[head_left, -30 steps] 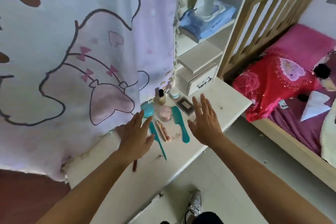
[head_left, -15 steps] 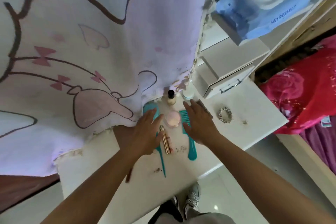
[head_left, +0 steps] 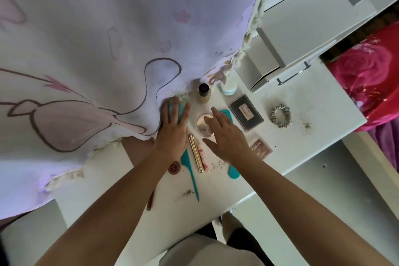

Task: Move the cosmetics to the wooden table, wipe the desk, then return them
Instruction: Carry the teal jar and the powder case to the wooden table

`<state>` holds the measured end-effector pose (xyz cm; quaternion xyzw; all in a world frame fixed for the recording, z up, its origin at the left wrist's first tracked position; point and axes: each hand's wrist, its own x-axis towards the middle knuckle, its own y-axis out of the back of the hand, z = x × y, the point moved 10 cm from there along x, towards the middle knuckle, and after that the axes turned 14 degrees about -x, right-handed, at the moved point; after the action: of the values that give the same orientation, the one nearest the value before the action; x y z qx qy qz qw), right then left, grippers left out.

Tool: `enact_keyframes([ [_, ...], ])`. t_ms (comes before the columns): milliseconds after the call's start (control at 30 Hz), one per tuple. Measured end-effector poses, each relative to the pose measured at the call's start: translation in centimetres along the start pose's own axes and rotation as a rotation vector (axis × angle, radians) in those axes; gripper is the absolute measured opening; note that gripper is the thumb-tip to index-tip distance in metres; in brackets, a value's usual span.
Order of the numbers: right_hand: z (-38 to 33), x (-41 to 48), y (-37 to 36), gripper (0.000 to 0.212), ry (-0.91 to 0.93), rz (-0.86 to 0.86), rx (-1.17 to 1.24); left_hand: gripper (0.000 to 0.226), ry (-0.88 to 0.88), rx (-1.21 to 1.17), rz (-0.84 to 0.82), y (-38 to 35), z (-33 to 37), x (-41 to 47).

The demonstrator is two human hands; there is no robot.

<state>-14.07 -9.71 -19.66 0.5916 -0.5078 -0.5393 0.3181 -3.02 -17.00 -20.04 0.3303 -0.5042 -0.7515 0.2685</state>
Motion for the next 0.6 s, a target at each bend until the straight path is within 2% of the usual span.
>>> enact_keyframes([
  [167, 0.2, 0.2, 0.4, 0.063, -0.046, 0.013, 0.144, 0.097, 0.059, -0.008, -0.096, 0.0, -0.6, 1.1],
  [300, 1.9, -2.5, 3.2, 0.06, -0.037, 0.082, 0.162, 0.091, 0.107, -0.104, -0.14, 1.1, -0.3, 0.5],
  [467, 6.4, -5.9, 8.1, 0.055, 0.017, 0.17, 0.174, 0.084, 0.178, -0.168, -0.005, 4.5, 3.7, -3.2],
  [600, 8.2, -6.4, 9.6, 0.057, 0.135, 0.182, 0.143, 0.077, 0.295, -0.207, 0.178, 7.7, 5.9, -7.2],
])
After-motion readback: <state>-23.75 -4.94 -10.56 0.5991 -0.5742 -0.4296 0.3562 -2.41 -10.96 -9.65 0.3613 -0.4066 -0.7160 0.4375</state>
